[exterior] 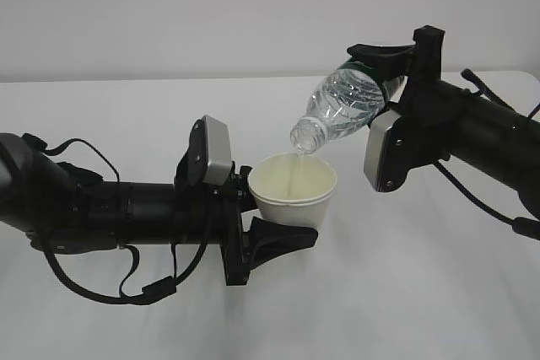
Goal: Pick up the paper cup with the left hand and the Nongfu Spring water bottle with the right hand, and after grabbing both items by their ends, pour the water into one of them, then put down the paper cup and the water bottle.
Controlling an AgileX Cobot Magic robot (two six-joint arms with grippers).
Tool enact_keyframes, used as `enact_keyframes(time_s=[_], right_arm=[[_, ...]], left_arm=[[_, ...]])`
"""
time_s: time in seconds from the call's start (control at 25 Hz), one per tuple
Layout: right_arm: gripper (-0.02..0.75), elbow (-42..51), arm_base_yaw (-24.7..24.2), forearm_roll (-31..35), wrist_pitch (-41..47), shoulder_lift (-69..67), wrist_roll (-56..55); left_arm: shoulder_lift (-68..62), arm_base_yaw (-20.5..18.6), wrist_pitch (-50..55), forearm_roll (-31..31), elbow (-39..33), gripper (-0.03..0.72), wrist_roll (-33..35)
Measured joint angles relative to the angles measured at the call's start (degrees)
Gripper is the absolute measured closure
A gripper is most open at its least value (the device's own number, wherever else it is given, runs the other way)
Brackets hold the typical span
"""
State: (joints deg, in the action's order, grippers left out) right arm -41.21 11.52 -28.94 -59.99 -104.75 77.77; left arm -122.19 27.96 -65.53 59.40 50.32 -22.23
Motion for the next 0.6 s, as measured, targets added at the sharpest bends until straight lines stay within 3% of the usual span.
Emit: enact_keyframes(time_s=[0.6], right_arm=[[0.29, 0.0, 0.0, -0.14, -0.09, 0.0, 0.0]], left_arm=[[0.0, 0.0, 0.0, 0.0, 0.0, 0.236, 0.0]])
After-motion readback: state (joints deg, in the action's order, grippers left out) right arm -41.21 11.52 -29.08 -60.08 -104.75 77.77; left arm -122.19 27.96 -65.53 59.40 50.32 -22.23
